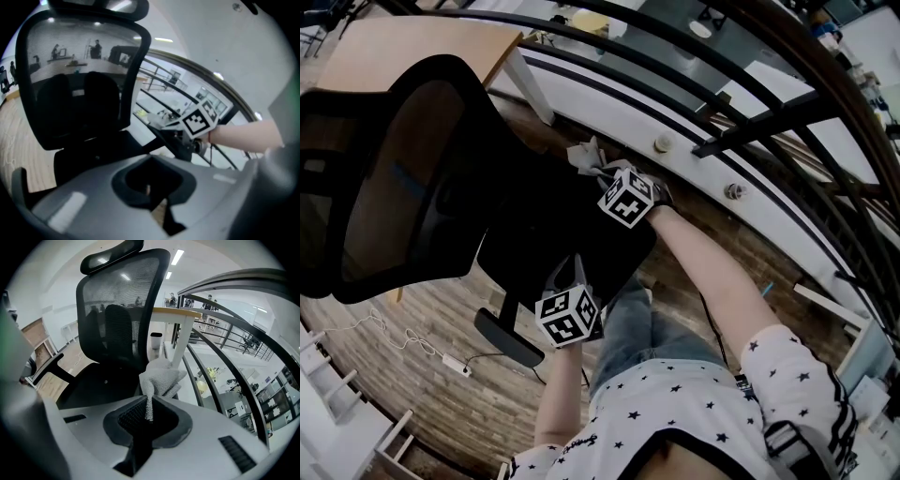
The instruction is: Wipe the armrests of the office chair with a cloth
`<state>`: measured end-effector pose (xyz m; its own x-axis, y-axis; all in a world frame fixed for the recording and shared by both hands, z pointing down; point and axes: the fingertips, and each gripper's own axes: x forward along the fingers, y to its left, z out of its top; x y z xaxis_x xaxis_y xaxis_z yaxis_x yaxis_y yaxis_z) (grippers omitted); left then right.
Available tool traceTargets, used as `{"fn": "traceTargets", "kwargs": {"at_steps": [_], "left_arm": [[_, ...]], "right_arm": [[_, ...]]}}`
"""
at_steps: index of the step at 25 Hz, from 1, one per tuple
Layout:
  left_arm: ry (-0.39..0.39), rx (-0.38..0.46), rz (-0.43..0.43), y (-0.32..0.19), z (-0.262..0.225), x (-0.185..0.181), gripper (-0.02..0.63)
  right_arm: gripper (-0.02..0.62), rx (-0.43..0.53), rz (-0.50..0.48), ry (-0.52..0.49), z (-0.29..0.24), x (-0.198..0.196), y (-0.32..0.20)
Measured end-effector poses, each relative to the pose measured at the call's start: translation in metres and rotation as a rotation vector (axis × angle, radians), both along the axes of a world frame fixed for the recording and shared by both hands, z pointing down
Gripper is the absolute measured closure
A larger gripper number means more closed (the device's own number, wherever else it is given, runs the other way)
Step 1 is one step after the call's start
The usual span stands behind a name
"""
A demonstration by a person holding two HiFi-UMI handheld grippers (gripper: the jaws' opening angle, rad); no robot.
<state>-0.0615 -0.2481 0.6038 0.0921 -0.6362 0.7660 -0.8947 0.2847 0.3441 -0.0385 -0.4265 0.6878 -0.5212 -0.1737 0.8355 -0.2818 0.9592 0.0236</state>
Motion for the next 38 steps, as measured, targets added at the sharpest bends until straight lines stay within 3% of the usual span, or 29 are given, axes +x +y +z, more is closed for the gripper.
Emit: {"fn": "traceTargets", "kwargs": {"at_steps": [38], "left_arm": [[-0.025,0.048,0.068,0.018,-0.021,0.040,0.600]], "right_arm": [[0.560,-0.001,0.032,0.056,0.004,0.100,0.049]]}}
